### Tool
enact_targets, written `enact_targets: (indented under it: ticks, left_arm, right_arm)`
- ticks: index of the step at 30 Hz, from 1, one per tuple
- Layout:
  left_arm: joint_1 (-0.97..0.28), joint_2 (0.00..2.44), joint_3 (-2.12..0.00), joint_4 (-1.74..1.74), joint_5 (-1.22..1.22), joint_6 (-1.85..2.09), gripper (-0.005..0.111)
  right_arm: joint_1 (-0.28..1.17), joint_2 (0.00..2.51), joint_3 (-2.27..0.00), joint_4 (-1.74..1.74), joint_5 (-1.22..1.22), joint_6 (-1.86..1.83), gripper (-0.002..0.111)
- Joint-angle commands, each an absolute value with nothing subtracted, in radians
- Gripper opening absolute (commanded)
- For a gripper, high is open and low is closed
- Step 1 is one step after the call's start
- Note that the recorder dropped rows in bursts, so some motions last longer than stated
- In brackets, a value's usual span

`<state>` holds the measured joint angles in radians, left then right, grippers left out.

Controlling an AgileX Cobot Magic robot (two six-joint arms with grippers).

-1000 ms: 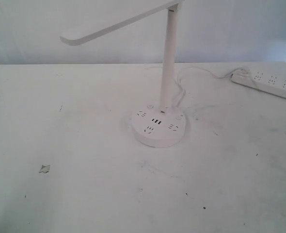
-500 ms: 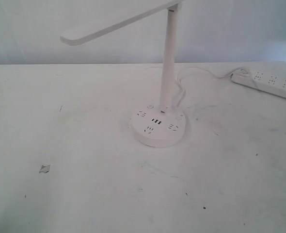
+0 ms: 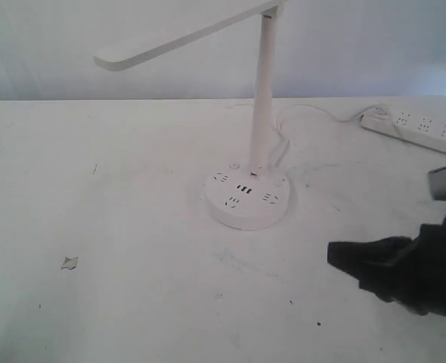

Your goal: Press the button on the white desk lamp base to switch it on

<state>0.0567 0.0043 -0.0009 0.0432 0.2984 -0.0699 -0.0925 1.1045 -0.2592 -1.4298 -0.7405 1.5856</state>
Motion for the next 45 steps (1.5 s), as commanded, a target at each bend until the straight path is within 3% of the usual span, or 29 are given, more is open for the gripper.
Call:
enact_targets:
  ticks: [1,10,20,45]
  left_arm:
    - [0.057,0.000,0.000,0.039,0.305,-0.072,0.000]
    - [0.057,0.000,0.000,0.039,0.305,-0.072,0.000]
    - [0.057,0.000,0.000,0.039,0.305,-0.072,0.000]
    - [0.057,0.000,0.000,0.039,0.305,-0.072,0.000]
  right_arm:
    - [0.038,1.261,-0.275,-1.319,-0.481,1.523,0.000]
    - [0.212,1.548,-0.422,-0.823,-0.510,0.995,0.000]
    - [0.220,1.726,-0.649,-0.553,-0.475,0.681,0.000]
    - [0.220,1.969,-1.059,-0.491,-0.038,0.626,0.000]
